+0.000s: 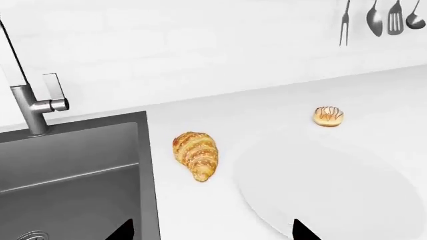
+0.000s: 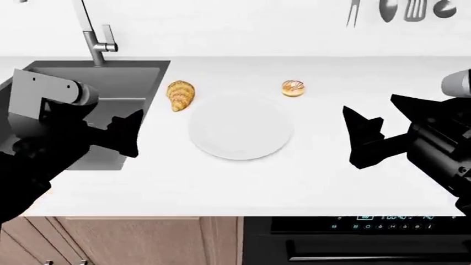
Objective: Place the pastries on the plates.
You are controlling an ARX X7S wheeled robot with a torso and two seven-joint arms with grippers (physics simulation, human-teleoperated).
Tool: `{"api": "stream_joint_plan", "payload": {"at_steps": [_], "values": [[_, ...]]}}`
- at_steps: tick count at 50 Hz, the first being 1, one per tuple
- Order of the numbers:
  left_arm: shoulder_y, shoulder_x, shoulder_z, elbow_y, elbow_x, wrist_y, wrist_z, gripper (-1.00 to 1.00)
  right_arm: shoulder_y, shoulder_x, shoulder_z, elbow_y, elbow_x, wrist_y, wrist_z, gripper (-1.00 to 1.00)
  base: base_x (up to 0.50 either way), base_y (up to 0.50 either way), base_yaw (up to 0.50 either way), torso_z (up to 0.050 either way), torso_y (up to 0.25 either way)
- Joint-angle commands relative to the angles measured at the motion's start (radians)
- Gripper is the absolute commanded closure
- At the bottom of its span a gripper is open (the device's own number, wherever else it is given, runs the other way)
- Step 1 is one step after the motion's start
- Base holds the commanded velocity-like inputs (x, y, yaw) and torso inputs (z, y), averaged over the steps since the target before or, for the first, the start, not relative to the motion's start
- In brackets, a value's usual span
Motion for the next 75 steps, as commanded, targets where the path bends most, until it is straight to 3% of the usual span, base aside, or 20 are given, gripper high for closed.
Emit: {"api": "stream_joint_plan", "payload": {"at_steps": [1,16,20,28,31,35,43,47,51,58,62,72,75], "values": [[0.005,-0.045,0.001,-0.043,0.010,0.032,0.048,-1.00,-0.028,-0.006,-0.011,-0.003,-0.034,-0.033,-0.030,-1.00,0.50,-0.01,0.00,0.000,0.000],[-0.009,-0.011,0.024,-0.013,0.000,0.005,0.002,-1.00,-0.076,-0.003,-0.005,-0.005,-0.044,-0.057,-0.038,-1.00,0.50,-0.01,0.00,0.000,0.001],[-0.026,0.056,0.043,0.035,-0.010,-0.045,-0.077,-1.00,-0.085,-0.003,-0.002,0.000,-0.036,-0.057,-0.034,-1.00,0.50,-0.01,0.00,0.000,0.000],[-0.032,0.015,0.037,0.003,-0.009,-0.022,-0.037,-1.00,-0.059,0.005,-0.014,0.006,-0.018,-0.048,-0.027,-1.00,0.41,-0.01,0.00,0.000,0.001],[-0.034,-0.045,0.036,-0.053,0.004,0.027,0.038,-1.00,-0.058,0.001,-0.024,0.012,-0.025,-0.051,-0.030,-1.00,0.40,-0.01,0.00,0.000,0.000],[-0.037,0.022,0.051,0.007,-0.010,-0.026,-0.045,-1.00,-0.063,0.004,-0.025,0.015,-0.016,-0.047,-0.024,-1.00,0.39,-0.01,0.00,0.000,0.003],[-0.042,0.051,0.067,0.014,-0.009,-0.032,-0.074,-1.00,-0.086,0.004,-0.045,0.009,-0.044,-0.063,-0.047,-1.00,0.40,0.00,0.00,0.000,0.000],[-0.037,0.014,0.054,-0.011,-0.009,-0.011,-0.037,-1.00,-0.004,-0.051,-0.092,0.131,-0.028,0.014,0.107,-1.00,0.04,0.00,0.00,0.000,0.003],[-0.045,0.010,0.048,-0.018,-0.013,-0.012,-0.036,-1.00,0.090,-0.124,-0.222,0.286,-0.113,0.030,0.113,-1.00,0.00,0.00,0.00,0.000,0.000],[-0.033,0.025,0.067,-0.031,0.008,0.020,-0.043,-1.00,0.240,-0.197,-0.427,0.582,-0.333,-0.114,-0.078,-1.00,0.00,0.00,0.00,0.000,0.000],[-0.023,-0.042,0.067,-0.092,0.029,0.083,0.042,-1.00,0.336,-0.243,-0.531,0.771,-0.450,-0.219,-0.196,-1.00,0.00,0.00,0.00,0.000,0.000],[-0.033,-0.042,0.056,-0.107,0.035,0.091,0.028,-1.00,0.337,-0.229,-0.542,0.725,-0.464,-0.246,-0.200,-1.00,0.00,0.00,0.00,0.000,0.000],[-0.023,-0.012,0.056,-0.050,0.014,0.047,-0.020,-1.00,0.361,-0.268,-0.625,0.867,-0.526,-0.315,-0.316,-1.00,0.00,0.00,0.00,0.000,0.000]]}}
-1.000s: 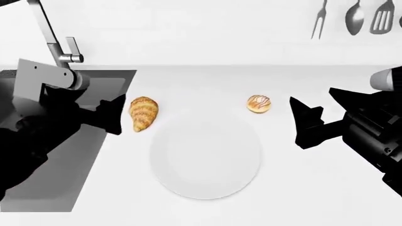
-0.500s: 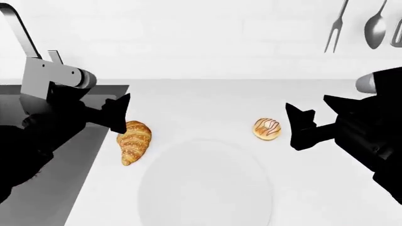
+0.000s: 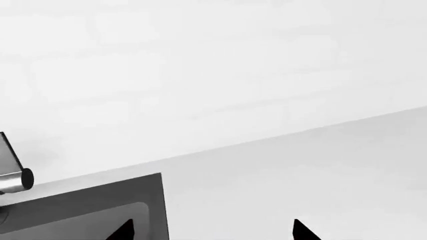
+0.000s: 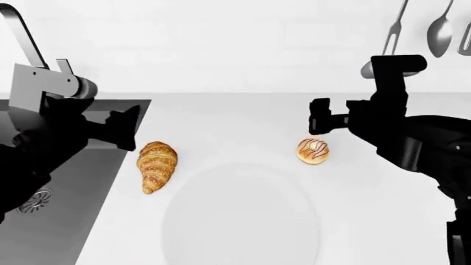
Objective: Place the pastries on the plates.
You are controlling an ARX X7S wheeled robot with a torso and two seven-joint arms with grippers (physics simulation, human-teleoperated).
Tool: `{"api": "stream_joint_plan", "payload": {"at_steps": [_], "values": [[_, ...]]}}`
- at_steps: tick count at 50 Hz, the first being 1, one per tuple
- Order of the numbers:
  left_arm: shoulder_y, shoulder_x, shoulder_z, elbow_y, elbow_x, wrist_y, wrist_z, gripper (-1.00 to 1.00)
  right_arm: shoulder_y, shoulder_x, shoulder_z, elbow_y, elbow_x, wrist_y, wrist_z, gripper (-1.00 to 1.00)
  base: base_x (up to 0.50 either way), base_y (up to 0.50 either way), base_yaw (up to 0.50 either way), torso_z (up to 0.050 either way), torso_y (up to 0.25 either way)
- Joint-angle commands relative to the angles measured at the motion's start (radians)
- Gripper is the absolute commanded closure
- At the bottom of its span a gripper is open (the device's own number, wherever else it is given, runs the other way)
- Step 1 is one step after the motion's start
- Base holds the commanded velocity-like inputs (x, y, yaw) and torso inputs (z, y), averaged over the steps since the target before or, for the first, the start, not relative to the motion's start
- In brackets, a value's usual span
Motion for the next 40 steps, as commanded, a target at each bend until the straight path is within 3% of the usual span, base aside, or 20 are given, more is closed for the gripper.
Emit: {"api": "stream_joint_plan", "payload": {"at_steps": [1,5,10,15,19,25,30,39,40], "values": [[0.006,0.007,-0.001,0.022,-0.011,-0.016,-0.024,-1.00,0.085,-0.071,-0.161,0.254,-0.136,-0.125,-0.176,-1.00,0.00,0.00,0.00,0.000,0.000],[0.004,0.019,0.007,0.024,-0.013,-0.021,-0.032,-1.00,0.118,-0.069,-0.193,0.296,-0.150,-0.082,-0.186,-1.00,0.00,0.00,0.00,0.000,0.000],[-0.012,0.001,0.024,-0.016,0.002,0.003,-0.003,-1.00,0.133,-0.014,-0.118,0.139,0.010,0.228,-0.061,-1.00,0.00,0.00,0.00,0.000,0.000],[-0.020,-0.020,0.023,-0.036,0.001,0.014,0.024,-1.00,0.121,0.002,-0.132,0.119,0.051,0.301,-0.064,-1.00,0.00,0.00,0.00,0.000,0.000],[-0.004,0.006,0.016,0.007,-0.011,-0.011,-0.021,-1.00,0.115,0.012,-0.120,0.117,0.083,0.345,-0.054,-1.00,0.00,0.00,0.00,0.000,0.000],[-0.009,-0.043,0.042,-0.064,0.020,0.051,0.058,-1.00,0.114,-0.009,-0.236,0.253,-0.001,0.206,-0.219,-1.00,0.00,0.00,0.00,0.000,0.000],[-0.012,-0.031,0.035,-0.051,0.012,0.034,0.032,-1.00,0.122,-0.036,-0.296,0.376,-0.053,0.125,-0.317,-1.00,0.00,0.00,0.00,0.000,0.000],[-0.001,-0.039,0.044,-0.058,0.020,0.049,0.040,-1.00,0.078,-0.046,-0.321,0.417,-0.072,0.078,-0.346,-1.00,0.00,0.00,0.00,0.000,0.000],[0.000,-0.043,0.041,-0.063,0.019,0.052,0.046,-1.00,0.091,-0.043,-0.327,0.408,-0.084,0.074,-0.335,1.00,0.00,0.00,0.00,0.000,0.000]]}}
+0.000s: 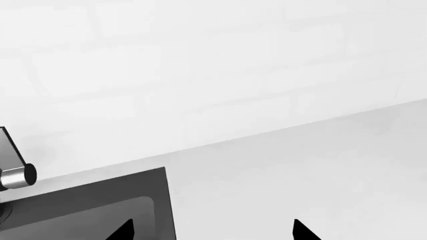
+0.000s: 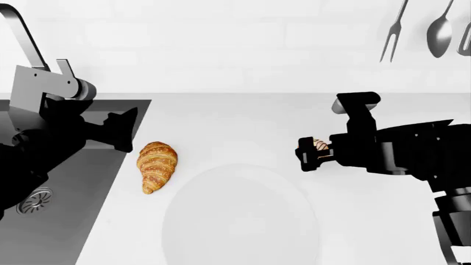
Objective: Place the pastries on the plates.
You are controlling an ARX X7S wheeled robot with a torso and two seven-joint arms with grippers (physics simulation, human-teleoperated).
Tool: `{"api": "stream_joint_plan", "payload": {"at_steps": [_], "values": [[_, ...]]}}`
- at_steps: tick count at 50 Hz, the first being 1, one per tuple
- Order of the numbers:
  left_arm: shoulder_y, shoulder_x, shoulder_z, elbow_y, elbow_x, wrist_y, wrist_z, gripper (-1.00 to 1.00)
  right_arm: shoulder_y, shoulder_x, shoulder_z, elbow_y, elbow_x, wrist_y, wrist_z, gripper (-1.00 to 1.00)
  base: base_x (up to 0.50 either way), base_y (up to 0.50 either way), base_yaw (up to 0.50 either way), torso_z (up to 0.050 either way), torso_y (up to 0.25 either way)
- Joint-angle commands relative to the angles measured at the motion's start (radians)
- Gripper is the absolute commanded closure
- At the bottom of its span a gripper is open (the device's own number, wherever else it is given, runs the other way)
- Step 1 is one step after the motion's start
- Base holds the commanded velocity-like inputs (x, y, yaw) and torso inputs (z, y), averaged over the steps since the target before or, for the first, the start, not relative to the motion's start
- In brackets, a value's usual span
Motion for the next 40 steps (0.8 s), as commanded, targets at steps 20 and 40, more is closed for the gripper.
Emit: {"api": "stream_joint_plan", "payload": {"at_steps": [20,40], "values": [[-0.008,0.043,0.007,0.038,-0.018,-0.034,-0.066,-1.00,0.209,0.084,-0.229,-0.290,0.000,-0.077,-0.382,1.00,0.00,0.00,0.00,0.000,0.000],[0.009,0.048,0.013,0.033,-0.013,-0.010,-0.069,-1.00,0.148,-0.044,-0.551,-0.287,-0.153,-0.378,-0.845,1.00,0.00,0.00,0.00,0.000,0.000]]}}
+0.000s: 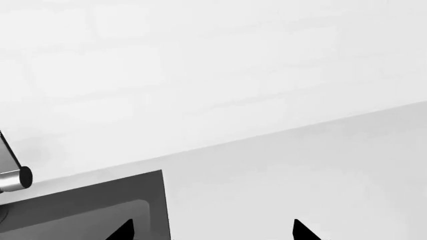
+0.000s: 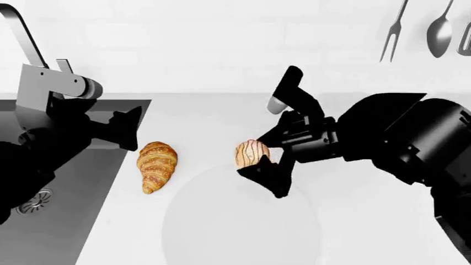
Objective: Place the pastries on the plates.
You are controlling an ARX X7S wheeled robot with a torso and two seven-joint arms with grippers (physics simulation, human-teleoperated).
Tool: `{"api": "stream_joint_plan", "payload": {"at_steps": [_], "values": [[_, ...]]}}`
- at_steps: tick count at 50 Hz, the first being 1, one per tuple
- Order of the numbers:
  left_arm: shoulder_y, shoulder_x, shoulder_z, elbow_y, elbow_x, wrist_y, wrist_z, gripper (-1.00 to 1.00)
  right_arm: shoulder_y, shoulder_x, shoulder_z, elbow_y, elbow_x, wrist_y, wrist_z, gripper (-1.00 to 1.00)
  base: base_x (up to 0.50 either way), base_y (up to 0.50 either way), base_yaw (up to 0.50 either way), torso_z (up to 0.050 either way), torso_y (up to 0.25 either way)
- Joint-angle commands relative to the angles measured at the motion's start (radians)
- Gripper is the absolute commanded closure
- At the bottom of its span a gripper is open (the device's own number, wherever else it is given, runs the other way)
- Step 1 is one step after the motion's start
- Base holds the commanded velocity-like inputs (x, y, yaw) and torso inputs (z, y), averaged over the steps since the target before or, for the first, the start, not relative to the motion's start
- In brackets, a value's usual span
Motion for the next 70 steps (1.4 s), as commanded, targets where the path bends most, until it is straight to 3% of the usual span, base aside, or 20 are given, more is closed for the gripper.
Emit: {"api": "stream_joint_plan", "payload": {"at_steps": [1,4,15,16,27,31,32,35,37,38,40,43,44,46,50,55,59,64,70], "values": [[0.025,-0.008,-0.002,-0.016,0.004,0.033,0.020,-1.00,-0.034,-0.089,-0.170,0.079,-0.106,-0.176,-0.244,1.00,0.00,0.00,0.00,0.000,0.000],[0.022,-0.039,-0.007,-0.054,0.012,0.059,0.060,-1.00,-0.067,-0.100,-0.191,0.079,-0.096,-0.185,-0.272,1.00,0.00,0.00,0.00,0.000,0.000],[0.034,-0.011,0.006,-0.041,0.017,0.061,0.031,-1.00,-0.118,-0.143,-0.240,0.172,-0.124,-0.241,-0.325,1.00,0.00,0.00,0.00,0.000,0.000],[0.039,-0.006,0.005,-0.036,0.016,0.060,0.024,-1.00,-0.122,-0.142,-0.238,0.171,-0.123,-0.237,-0.316,-1.00,0.00,0.00,0.00,0.000,0.000],[0.020,-0.003,0.011,-0.028,0.004,0.041,0.018,-1.00,0.051,-0.058,-0.099,0.067,-0.106,-0.208,-0.218,-1.00,0.00,0.00,0.00,0.000,0.000],[0.012,-0.003,-0.036,0.077,-0.076,-0.069,-0.039,-1.00,0.077,-0.090,0.020,0.269,-0.175,-0.297,-0.021,-1.00,0.00,0.00,0.00,0.000,0.000],[-0.018,0.033,-0.073,0.110,-0.129,-0.168,-0.113,-1.00,0.101,-0.120,0.096,0.397,-0.170,-0.264,0.111,-1.00,0.00,0.00,0.00,0.000,0.000],[-0.107,0.076,-0.138,0.159,-0.251,-0.416,-0.294,-1.00,0.090,-0.094,0.153,0.419,-0.169,-0.245,0.230,-1.00,0.00,0.00,0.00,0.000,0.000],[-0.145,0.011,-0.072,0.115,-0.551,-0.417,-0.578,-1.00,0.111,-0.039,0.158,0.359,-0.198,-0.191,0.325,-1.00,0.00,0.00,0.00,0.000,0.000],[-0.244,-0.115,0.078,0.054,-0.701,-0.283,-0.728,-1.00,0.113,-0.021,0.167,0.338,-0.200,-0.156,0.370,-1.00,0.00,0.00,0.00,0.000,0.000],[-0.388,-0.191,0.378,-0.047,-1.001,-0.136,-1.028,-1.00,0.085,-0.020,0.180,0.327,-0.192,-0.169,0.386,-1.00,0.00,0.00,0.00,0.000,0.000],[-0.368,-0.226,0.510,-0.071,-1.451,0.052,-1.478,-1.00,0.087,-0.017,0.179,0.323,-0.189,-0.161,0.384,-1.00,0.00,0.00,0.00,0.000,0.000],[-0.352,-0.234,0.534,-0.068,-1.601,0.047,-1.510,-1.00,0.085,-0.019,0.175,0.322,-0.191,-0.163,0.382,-1.00,0.00,0.00,0.00,0.000,0.000],[-0.320,-0.231,0.559,-0.043,-1.831,0.086,-1.523,-1.00,0.075,-0.016,0.176,0.314,-0.186,-0.160,0.384,-1.00,0.00,0.00,0.00,0.000,0.000],[-0.318,-0.157,0.581,-0.282,-1.651,0.021,-1.419,-1.00,0.056,-0.005,0.183,0.284,-0.173,-0.149,0.395,-1.00,0.00,0.00,0.00,0.000,0.000],[-0.304,-0.104,0.602,-0.362,-1.630,0.050,-1.396,-1.00,0.022,0.009,0.205,0.259,-0.150,-0.149,0.412,-1.00,0.00,0.00,0.00,0.000,0.000],[-0.327,-0.067,0.628,-0.451,-1.511,0.023,-1.357,-1.00,0.028,-0.003,0.197,0.286,-0.157,-0.160,0.399,-1.00,0.00,0.00,0.00,0.000,0.000],[-0.354,0.012,0.638,-0.607,-1.346,0.039,-1.213,-1.00,0.013,0.001,0.204,0.273,-0.148,-0.157,0.407,-1.00,0.00,0.00,0.00,0.000,0.000],[-0.385,0.063,0.670,-0.700,-1.275,0.034,-1.151,-1.00,-0.015,0.005,0.210,0.264,-0.138,-0.170,0.407,-1.00,0.00,0.00,0.00,0.000,0.000]]}}
